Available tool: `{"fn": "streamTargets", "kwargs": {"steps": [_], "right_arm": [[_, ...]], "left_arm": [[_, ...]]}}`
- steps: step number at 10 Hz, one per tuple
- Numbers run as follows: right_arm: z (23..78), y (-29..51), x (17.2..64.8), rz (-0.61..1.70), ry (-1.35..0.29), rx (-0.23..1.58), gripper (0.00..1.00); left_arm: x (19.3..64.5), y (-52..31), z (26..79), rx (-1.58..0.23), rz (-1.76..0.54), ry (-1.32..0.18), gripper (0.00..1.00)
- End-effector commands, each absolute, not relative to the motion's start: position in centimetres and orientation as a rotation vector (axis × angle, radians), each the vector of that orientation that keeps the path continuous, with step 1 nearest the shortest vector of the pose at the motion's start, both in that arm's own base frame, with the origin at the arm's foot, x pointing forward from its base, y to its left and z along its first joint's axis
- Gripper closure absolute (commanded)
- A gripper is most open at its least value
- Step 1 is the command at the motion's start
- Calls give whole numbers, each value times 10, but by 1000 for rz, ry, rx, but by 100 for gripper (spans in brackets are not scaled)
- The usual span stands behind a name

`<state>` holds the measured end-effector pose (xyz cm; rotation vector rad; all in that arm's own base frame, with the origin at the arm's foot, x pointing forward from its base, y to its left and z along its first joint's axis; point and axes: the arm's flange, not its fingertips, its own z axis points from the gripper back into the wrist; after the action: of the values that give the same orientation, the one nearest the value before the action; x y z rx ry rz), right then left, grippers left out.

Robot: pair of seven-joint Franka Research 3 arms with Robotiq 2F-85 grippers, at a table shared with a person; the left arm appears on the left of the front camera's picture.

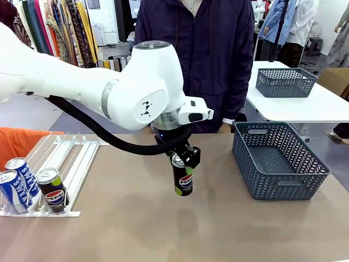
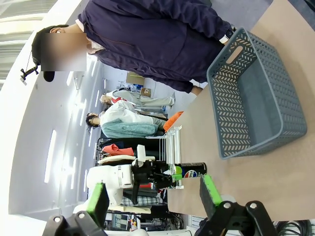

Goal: Retrieve and store the cans from the dispenser.
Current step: Pick up one can from the Automatic Can Dispenser and place it in the middle of the table.

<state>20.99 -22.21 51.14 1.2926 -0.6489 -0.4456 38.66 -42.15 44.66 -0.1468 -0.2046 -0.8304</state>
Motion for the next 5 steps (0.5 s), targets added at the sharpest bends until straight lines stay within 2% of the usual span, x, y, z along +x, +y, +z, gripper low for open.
{"fn": "streamTargets", "kwargs": {"steps": [1, 5], "right_arm": [[514, -223, 213, -427, -681, 1305, 0], [514, -223, 213, -427, -681, 1305, 0]], "left_arm": [[393, -425, 440, -176, -880, -225, 100], [403, -422, 404, -51, -812, -219, 100]]}}
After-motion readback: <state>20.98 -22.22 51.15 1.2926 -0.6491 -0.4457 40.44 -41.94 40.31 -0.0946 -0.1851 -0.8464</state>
